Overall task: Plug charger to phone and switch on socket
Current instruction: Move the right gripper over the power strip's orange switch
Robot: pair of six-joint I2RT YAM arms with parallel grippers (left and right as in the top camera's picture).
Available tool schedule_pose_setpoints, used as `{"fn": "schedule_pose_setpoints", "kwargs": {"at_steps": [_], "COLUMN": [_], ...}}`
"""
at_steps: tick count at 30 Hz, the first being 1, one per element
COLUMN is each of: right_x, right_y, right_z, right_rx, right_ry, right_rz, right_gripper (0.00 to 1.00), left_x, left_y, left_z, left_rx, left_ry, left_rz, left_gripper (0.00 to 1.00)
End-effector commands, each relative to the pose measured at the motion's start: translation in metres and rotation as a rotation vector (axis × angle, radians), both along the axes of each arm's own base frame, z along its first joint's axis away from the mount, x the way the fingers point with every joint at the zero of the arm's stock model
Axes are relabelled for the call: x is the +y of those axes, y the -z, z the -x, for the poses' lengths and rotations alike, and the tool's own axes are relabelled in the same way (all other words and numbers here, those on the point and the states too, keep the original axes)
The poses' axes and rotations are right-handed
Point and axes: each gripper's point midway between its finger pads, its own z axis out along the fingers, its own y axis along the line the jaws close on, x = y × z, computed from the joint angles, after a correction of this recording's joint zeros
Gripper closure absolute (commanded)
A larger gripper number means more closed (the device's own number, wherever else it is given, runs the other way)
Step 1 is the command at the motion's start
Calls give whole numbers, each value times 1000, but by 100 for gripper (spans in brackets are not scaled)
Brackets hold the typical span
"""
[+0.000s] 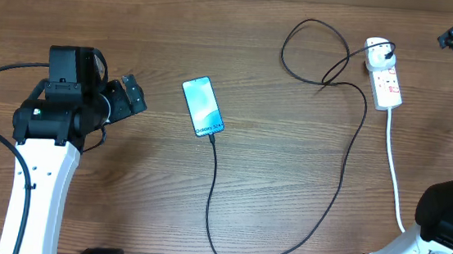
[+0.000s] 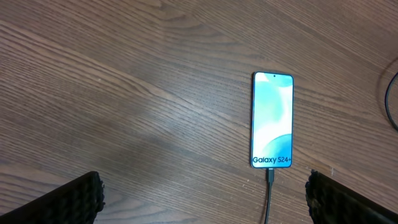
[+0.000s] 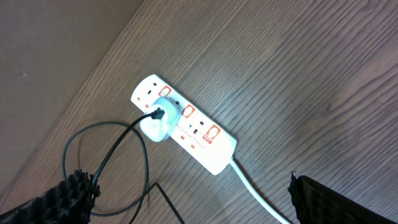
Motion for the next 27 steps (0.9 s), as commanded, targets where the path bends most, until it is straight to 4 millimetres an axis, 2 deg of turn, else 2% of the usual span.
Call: {"fn": "schedule_pose_setpoints", "kwargs": {"at_steps": [1,6,20,27], "right_x": [-4,3,-14,-22], "right_y": [0,2,-12,1], "right_z": [2,4,-19,-34], "right_rx": [2,10,-90,-99], "right_ry": [20,2,25,29], "right_rz": [11,-22,55,65], "right_gripper": [0,0,0,0], "left_x": [2,2,2,2], "left_y": [0,0,0,0], "left_z": [-1,-1,-1,-1], "left_rx": [-1,-1,-1,-1], "left_ry": [2,2,2,2], "left_rz": [-9,-8,-8,-8], "left_gripper": [0,0,0,0]}}
